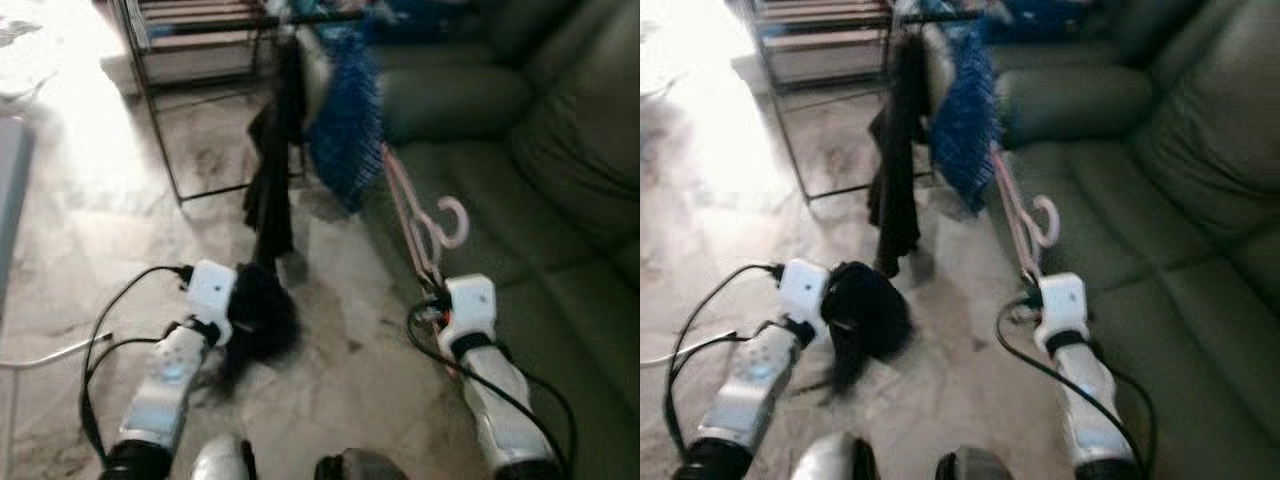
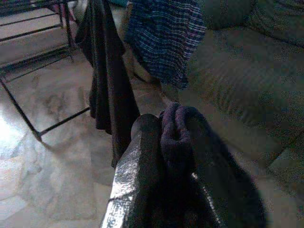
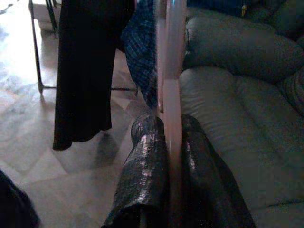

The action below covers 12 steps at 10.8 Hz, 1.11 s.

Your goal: Hang hanger

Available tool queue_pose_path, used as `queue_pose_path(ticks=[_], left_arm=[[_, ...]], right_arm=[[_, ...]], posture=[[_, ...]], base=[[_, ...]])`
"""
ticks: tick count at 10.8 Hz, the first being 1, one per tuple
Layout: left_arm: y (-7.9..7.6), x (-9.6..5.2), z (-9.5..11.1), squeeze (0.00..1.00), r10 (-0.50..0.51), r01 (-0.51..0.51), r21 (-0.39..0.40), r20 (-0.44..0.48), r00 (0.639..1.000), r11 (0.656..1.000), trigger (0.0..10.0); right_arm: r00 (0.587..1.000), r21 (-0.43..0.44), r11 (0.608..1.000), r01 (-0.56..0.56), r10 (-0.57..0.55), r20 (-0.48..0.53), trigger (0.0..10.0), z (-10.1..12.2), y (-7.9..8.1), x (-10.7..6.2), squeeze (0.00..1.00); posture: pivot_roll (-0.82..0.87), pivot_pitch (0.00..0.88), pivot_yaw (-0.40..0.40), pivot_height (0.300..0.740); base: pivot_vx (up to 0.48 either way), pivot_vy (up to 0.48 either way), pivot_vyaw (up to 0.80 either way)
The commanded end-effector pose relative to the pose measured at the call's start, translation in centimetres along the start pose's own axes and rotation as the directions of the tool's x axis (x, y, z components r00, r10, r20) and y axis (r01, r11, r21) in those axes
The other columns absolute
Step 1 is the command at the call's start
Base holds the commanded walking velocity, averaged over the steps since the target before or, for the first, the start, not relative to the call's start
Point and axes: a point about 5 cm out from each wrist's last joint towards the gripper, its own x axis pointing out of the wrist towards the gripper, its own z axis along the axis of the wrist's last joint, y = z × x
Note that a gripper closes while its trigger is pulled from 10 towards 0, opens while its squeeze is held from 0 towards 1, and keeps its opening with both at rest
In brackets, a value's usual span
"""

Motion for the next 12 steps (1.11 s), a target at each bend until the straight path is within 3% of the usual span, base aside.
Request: queue_pose_path(ticks=[1,2,7,9,12], left_arm=[[-0.33,0.25,1.11,0.00,-0.006,0.006,0.006,0.054,0.998,1.000,10.0],[-0.54,0.31,1.42,0.00,-0.014,0.014,0.008,0.070,0.997,1.000,10.0],[-1.14,0.31,1.90,0.00,-0.042,0.042,0.004,0.095,0.995,0.999,10.0],[-1.03,0.30,1.91,0.00,-0.047,0.047,-0.001,0.094,0.994,0.999,10.0],[-1.27,0.24,1.72,0.00,-0.062,0.063,-0.010,0.085,0.994,0.998,10.0]], right_arm=[[1.000,-0.004,1.000,0.008,-0.008,0.003,10.0,0.10,-0.36,0.05,0.00],[1.000,-0.006,1.000,0.008,-0.008,0.007,10.0,0.28,-0.36,0.27,0.00],[1.000,-0.018,1.000,0.001,-0.001,0.019,10.0,0.62,-0.12,0.55,0.00],[1.000,-0.020,1.000,0.003,-0.003,0.021,10.0,0.65,-0.22,0.62,0.00],[1.000,-0.022,1.000,0.000,0.000,0.017,10.0,0.60,-0.22,0.53,0.00]], posture=[[0.03,0.143,-0.074,0.740],[0.03,0.167,-0.069,0.740],[0.03,0.183,-0.076,0.740],[0.02,0.182,-0.078,0.740],[0.02,0.180,-0.079,0.740]], base=[[0.000,0.000,0.00],[0.000,0.000,0.00],[0.000,0.000,-0.76],[0.000,-0.309,-0.57],[0.000,-0.375,0.00]])
